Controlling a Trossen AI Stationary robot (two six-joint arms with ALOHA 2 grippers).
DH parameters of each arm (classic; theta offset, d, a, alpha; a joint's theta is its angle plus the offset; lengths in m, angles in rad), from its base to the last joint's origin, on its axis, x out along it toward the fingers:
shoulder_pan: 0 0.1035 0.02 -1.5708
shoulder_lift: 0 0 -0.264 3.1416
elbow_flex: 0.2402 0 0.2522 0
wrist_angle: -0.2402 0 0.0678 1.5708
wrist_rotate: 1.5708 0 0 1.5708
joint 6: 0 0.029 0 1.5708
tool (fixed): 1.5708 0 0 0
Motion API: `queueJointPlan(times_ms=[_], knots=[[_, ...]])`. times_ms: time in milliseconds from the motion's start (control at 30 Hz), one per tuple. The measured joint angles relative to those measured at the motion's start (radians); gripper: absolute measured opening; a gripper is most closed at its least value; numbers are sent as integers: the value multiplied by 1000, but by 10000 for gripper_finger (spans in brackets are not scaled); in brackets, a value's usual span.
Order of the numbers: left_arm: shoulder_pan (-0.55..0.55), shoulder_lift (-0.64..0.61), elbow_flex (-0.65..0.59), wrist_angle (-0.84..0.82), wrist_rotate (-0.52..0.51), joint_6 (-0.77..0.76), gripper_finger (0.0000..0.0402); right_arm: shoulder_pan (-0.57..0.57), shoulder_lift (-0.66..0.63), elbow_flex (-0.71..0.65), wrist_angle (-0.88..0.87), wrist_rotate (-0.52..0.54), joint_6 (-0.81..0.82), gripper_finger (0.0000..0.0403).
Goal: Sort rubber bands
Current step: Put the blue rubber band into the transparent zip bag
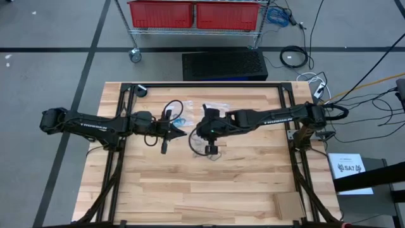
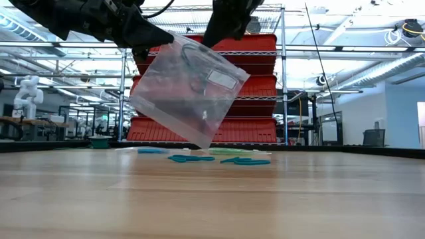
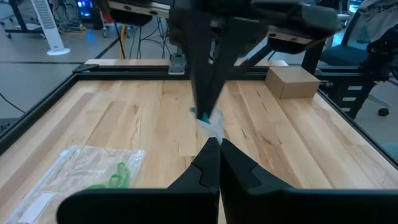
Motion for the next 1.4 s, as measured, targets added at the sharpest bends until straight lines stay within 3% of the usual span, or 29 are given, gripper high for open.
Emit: queueJointPlan(times_ms=[233, 567, 867, 967, 1133, 1400], knots=[[0, 0, 0, 0, -40, 0, 0, -1, 11, 0, 31, -50, -2, 19], [0, 0, 0, -4, -121, 20, 0, 5, 10, 0, 4, -87, 22, 117], [41, 0, 0, -24, -239, 29, 0, 32, -56, 48, -337, -87, 86, 158], [49, 1, 0, -49, -241, 29, 0, 67, -61, -6, -352, -93, 106, 158], [50, 0, -1, -47, -241, 29, 0, 99, -60, -197, -193, -168, 111, 158], [66, -9, -1, -43, -247, 47, 0, 65, -54, -464, 163, -161, -8, 162]])
